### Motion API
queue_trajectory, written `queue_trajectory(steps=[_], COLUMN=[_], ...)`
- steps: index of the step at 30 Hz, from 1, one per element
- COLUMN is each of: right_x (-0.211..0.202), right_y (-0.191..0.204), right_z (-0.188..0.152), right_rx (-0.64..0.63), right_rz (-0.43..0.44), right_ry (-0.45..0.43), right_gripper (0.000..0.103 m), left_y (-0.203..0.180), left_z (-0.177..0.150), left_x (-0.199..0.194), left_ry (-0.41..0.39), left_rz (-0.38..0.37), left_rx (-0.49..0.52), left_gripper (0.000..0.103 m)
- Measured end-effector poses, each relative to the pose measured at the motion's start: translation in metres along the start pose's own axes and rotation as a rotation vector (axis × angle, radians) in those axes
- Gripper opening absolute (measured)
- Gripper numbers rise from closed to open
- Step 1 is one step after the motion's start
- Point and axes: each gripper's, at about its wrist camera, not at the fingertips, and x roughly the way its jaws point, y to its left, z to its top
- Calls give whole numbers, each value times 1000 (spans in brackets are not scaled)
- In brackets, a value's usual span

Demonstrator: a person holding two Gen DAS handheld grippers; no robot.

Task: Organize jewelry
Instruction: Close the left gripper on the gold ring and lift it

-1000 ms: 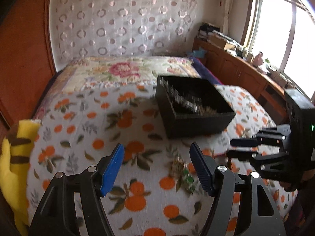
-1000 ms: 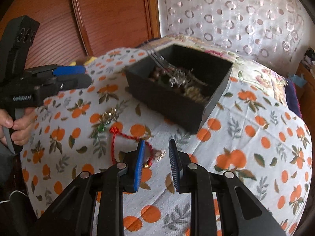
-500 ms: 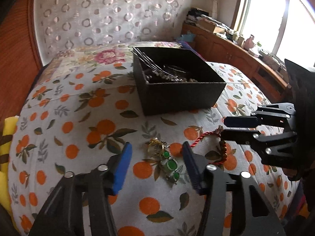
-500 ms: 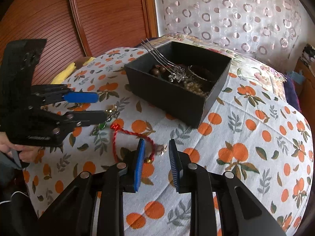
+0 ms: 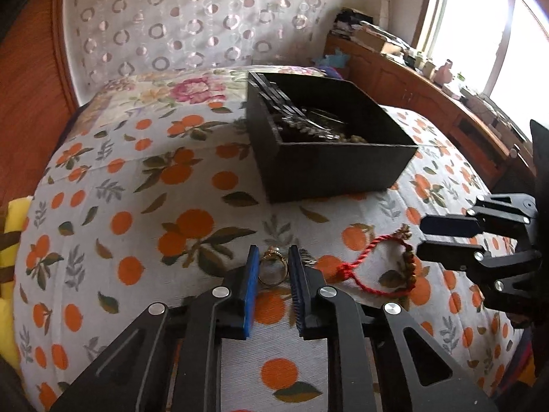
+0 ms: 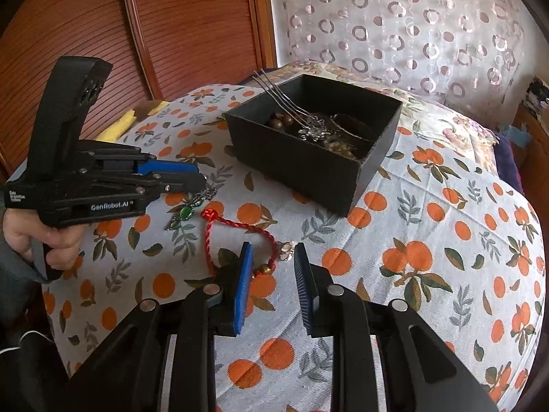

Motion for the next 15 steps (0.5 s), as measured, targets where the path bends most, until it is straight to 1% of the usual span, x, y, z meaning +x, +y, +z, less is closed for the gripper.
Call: queue_trajectory(steps=[4, 8, 11, 15], right_x=[3, 5, 7, 8], right_y=[7, 14, 13, 4], right_z=[1, 1, 2, 3], right_rx=[-12, -29, -37, -19], right_rz=[8, 18, -25, -55], right_ry=[3, 5, 4, -1], right_gripper=[27, 27, 27, 27], left_y=[13, 17, 18, 16], left_z=[-1, -1, 0, 3], left_x=[-2, -3, -4, 0], left_ry=[-1, 0, -3, -12], left_rz=[17, 19, 25, 37], left_rx=[-25, -29, -21, -7], left_gripper=[14, 14, 15, 15])
